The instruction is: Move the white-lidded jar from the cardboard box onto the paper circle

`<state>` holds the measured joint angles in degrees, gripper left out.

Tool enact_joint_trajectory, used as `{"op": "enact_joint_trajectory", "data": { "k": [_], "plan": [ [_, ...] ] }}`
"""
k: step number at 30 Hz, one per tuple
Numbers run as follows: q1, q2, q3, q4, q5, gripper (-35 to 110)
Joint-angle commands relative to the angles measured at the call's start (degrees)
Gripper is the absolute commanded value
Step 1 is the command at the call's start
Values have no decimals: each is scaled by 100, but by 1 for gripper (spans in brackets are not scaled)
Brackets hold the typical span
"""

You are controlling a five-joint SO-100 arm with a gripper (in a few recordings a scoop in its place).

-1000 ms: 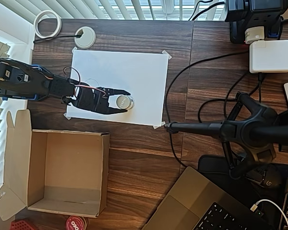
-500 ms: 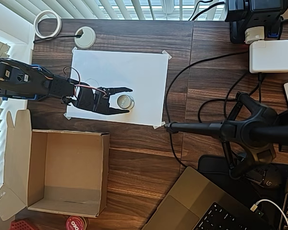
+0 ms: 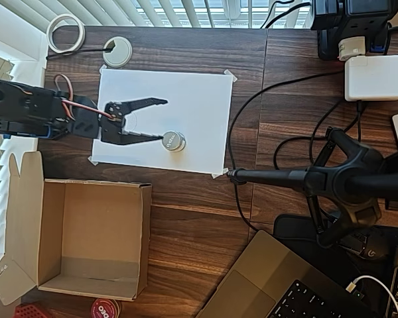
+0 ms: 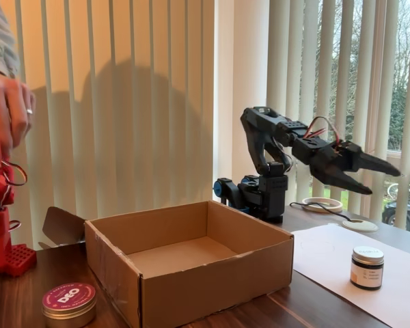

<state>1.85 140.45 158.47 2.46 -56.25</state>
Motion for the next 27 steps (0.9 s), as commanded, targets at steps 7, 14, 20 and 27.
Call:
{"op": "enact_joint_trajectory", "data": {
  "k": [7,14,20,27],
  "plan": [
    [-431,3621,1248,3586,3234,0],
    [-519,4157,1389,5317,4052,0],
    [-668,4667,1468,6319,4421,0],
    [-756,5203,1477,6952,4632,0]
  ]
}}
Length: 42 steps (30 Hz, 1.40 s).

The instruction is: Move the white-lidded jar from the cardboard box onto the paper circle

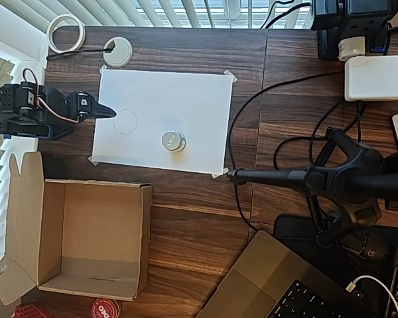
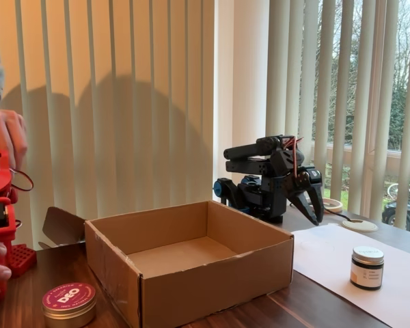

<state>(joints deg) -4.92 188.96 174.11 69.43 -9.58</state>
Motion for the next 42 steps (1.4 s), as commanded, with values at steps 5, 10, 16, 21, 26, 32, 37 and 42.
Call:
{"op": "enact_joint_trajectory", "data": {
  "k": [5,10,16,21,26,32,37,42],
  "plan": [
    [-88,527,-97,519,-158,0],
    [-70,624,-105,642,-237,0],
    [-70,668,-97,650,-246,0],
    [-70,668,-97,650,-229,0],
    [-62,668,-97,659,-237,0],
    [-62,668,-97,659,-237,1],
    [-62,668,-97,659,-237,0],
    [-62,668,-97,659,-237,0]
  ]
}}
